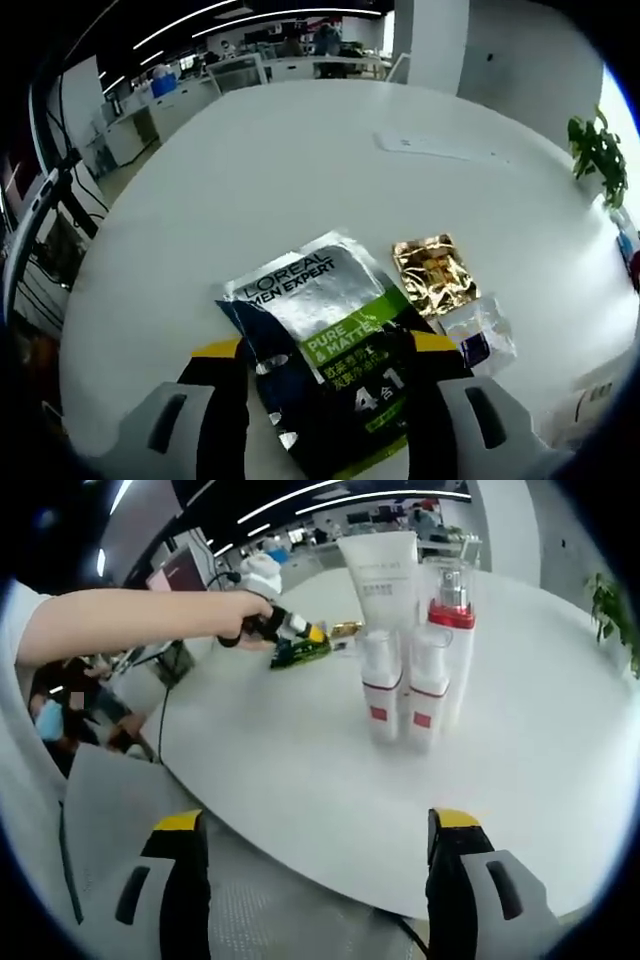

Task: Arrange the skincare products in the storage area until every visible bottle or jar stands upright without overlapping.

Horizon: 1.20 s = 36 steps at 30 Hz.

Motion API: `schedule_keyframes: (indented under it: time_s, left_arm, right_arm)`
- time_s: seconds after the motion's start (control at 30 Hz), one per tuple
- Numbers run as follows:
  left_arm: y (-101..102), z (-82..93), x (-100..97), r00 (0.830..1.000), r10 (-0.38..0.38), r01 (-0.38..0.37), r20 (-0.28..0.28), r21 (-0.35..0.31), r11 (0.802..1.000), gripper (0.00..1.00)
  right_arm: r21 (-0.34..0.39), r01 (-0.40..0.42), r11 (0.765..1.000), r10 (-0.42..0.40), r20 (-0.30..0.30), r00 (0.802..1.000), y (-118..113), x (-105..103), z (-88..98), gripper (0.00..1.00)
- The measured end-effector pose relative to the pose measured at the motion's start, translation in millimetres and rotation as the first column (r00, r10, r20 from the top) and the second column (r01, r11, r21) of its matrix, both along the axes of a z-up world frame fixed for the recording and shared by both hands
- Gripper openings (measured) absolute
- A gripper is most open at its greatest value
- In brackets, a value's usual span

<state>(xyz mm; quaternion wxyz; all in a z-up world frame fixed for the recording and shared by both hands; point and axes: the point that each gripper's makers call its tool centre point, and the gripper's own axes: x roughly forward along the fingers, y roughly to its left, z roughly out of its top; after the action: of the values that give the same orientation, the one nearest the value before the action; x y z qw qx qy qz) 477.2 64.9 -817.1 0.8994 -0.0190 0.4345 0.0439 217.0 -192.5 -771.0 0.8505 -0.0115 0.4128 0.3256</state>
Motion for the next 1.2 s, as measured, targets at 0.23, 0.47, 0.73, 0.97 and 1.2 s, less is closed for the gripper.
schedule_keyframes:
  time_s: [0.23,0.47,0.73,0.97,1.2]
  left_arm:
    - [9,3.6,-1.8,0.999,-0.051,0.051,0.018,0.030,0.998,0.26]
    - [9,1.6,9.1,0.982,-0.190,0.185,0.026,0.135,0.973,0.05]
    - [16,12.8,18.5,0.982,-0.128,0.128,0.143,0.004,0.992,0.00]
    - [27,17.9,4.7,0.984,-0.101,0.108,0.149,-0.040,0.993,0.00]
    - [15,21.5,2.4,0.978,-0.038,0.076,0.204,-0.183,0.980,0.01]
  right_arm:
    - [0.001,0.017,1.000,-0.017,0.022,1.000,-3,3,2.2,0.90]
    - [-0.002,0.019,1.000,-0.019,0.031,0.999,-2,4,3.7,0.90]
    - [0.001,0.043,0.999,-0.042,0.050,0.998,-5,8,7.2,0.90]
    - [0.005,0.032,0.999,-0.032,0.072,0.997,-3,9,10.1,0.90]
    - [0.015,0.031,0.999,-0.032,0.091,0.995,-2,10,14.1,0.91]
